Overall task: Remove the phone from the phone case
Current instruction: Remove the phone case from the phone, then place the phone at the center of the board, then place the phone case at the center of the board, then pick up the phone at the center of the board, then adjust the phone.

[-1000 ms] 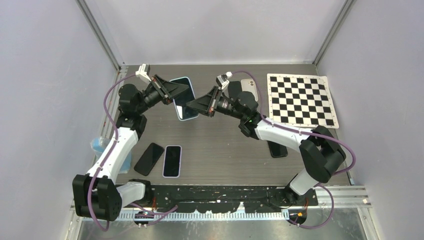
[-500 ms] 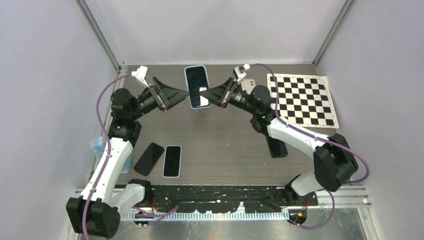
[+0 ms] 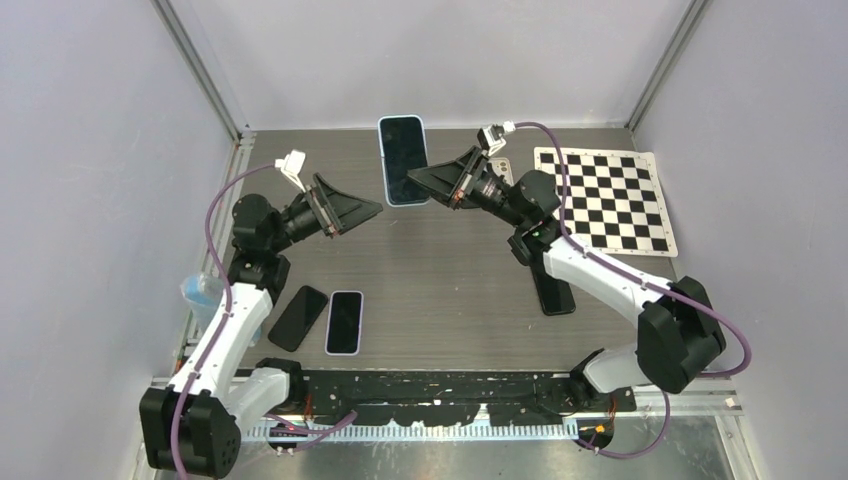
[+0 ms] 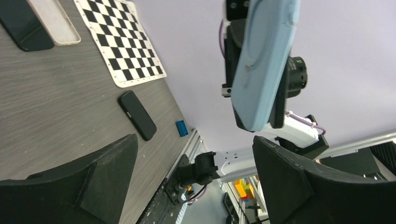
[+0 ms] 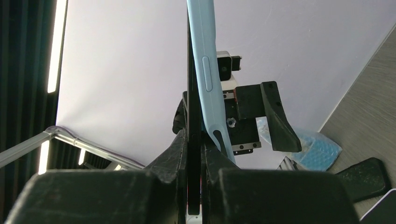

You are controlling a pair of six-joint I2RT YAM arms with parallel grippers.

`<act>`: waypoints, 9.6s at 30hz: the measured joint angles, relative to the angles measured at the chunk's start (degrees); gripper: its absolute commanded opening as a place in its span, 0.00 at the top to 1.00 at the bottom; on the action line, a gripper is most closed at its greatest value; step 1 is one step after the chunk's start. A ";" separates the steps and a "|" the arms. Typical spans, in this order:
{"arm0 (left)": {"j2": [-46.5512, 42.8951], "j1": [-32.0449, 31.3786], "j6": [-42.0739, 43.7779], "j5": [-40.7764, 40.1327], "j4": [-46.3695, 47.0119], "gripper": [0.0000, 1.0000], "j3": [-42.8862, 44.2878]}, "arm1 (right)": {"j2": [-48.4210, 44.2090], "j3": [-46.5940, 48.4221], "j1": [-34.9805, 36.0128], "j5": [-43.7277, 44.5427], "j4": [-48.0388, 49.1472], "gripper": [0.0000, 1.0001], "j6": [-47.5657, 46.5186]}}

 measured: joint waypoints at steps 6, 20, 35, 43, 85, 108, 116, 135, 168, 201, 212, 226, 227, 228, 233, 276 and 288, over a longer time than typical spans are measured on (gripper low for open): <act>0.96 0.00 0.98 2.78 3.08 0.02 0.15 | 2.49 -0.13 0.00 0.13 0.76 0.99 3.10; 2.67 0.00 4.44 1.22 -3.34 0.40 3.28 | 6.23 -0.94 0.07 0.28 3.15 0.99 6.64; 5.09 0.00 1.40 -0.94 -5.49 0.52 4.31 | 10.32 -0.96 0.17 -0.20 8.41 0.99 8.83; 8.33 0.00 -0.81 -1.68 -3.10 0.52 4.31 | 12.48 -0.96 0.52 -0.39 9.68 0.99 9.64; 46.84 -0.72 18.01 -27.58 -9.60 1.00 16.83 | 4.11 2.60 -7.52 3.69 -30.73 0.99 -12.81; 65.72 -7.30 15.47 -33.73 -8.15 0.94 31.63 | 46.56 33.81 -16.90 -2.89 -48.04 0.97 -22.60; 67.47 -6.99 18.16 -33.33 -15.93 0.92 37.44 | 52.17 41.64 -18.32 -7.30 -54.29 0.96 -30.95; 68.50 -6.27 20.92 -28.11 -20.55 0.50 40.96 | 56.33 45.48 -19.08 -11.10 -58.16 0.75 -38.12; 41.29 -6.27 30.45 -43.06 -43.43 0.11 30.21 | 48.04 46.05 -13.68 10.01 -76.70 0.17 -54.16; -3.39 -9.90 19.87 -52.00 -62.31 0.08 -11.78 | -3.56 0.24 -6.56 8.11 -60.59 0.10 -40.96; 2.16 -10.27 20.50 -42.07 -53.00 0.08 -14.29 | -3.19 -0.31 -6.56 4.94 -57.51 0.11 -40.46; 12.76 -28.30 19.58 -56.11 -54.73 0.00 -8.00 | -1.07 -2.03 -6.56 3.41 -55.32 0.09 -39.65; 13.44 -29.05 19.74 -56.70 -54.95 0.00 -7.65 | -0.85 -2.05 -6.56 3.41 -55.25 0.09 -39.67; 14.19 -29.86 19.93 -57.40 -55.21 0.00 -7.26 | -0.59 -2.14 -6.56 3.37 -55.12 0.09 -39.67; 18.38 -31.87 20.72 -59.98 -56.72 0.00 -5.01 | 0.24 -3.10 -6.58 3.26 -54.73 0.09 -39.67; 21.68 -21.27 9.88 -48.89 -40.28 0.36 1.33 | 4.83 -12.72 8.44 11.74 -38.64 0.39 -27.54; 21.99 -19.98 6.08 -42.18 -34.25 0.36 1.33 | 14.40 -4.20 12.94 15.85 -36.96 0.54 -27.52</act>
